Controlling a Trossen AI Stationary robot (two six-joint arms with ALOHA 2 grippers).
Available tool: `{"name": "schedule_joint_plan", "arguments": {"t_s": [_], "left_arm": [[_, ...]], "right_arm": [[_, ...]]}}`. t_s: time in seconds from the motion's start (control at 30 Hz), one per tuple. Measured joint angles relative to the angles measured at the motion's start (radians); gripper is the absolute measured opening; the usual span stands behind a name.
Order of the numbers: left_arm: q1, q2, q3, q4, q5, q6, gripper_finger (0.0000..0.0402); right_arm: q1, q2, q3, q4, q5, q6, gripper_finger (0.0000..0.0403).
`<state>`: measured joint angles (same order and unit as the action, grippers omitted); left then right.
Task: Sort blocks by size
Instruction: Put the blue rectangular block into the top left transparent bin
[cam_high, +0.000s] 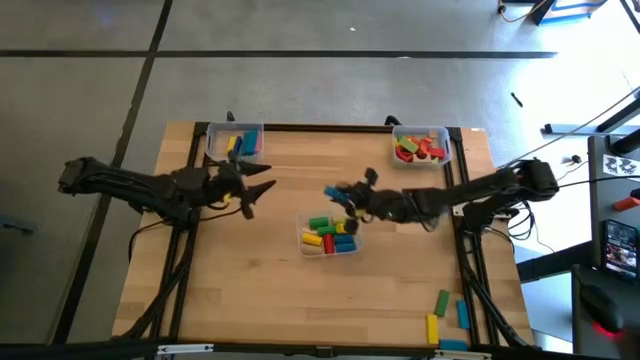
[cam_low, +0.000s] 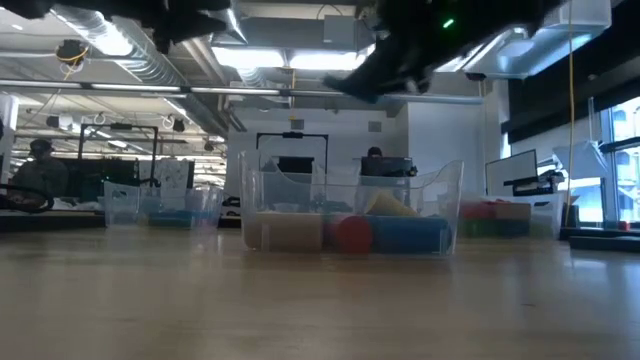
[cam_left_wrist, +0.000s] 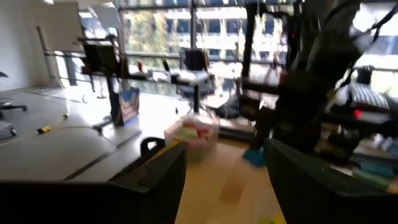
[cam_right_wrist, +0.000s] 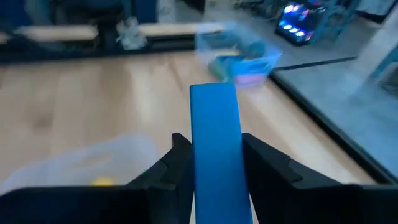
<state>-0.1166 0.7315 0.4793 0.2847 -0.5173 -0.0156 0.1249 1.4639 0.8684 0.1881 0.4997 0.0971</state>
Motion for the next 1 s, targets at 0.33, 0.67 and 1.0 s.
{"name": "schedule_joint_plan", "arguments": {"t_s": [0.33,0.67,1.0], "left_arm": [[0.0,-0.126,0.0,0.014,-0.05,0.063,0.021],[0.0,-0.116,0.0,0.01,-0.049,0.058,0.021],[0.0,-0.116,0.0,0.01,-0.048,0.057,0.021]], "right_arm": [[-0.212,0.31,0.211,0.177,-0.16,-0.066,0.0122],[-0.315,0.679,0.657,0.177,-0.278,-0.076,0.0122],[-0.357,1.016,1.12,0.202,-0.284,-0.131,0.0122]]}}
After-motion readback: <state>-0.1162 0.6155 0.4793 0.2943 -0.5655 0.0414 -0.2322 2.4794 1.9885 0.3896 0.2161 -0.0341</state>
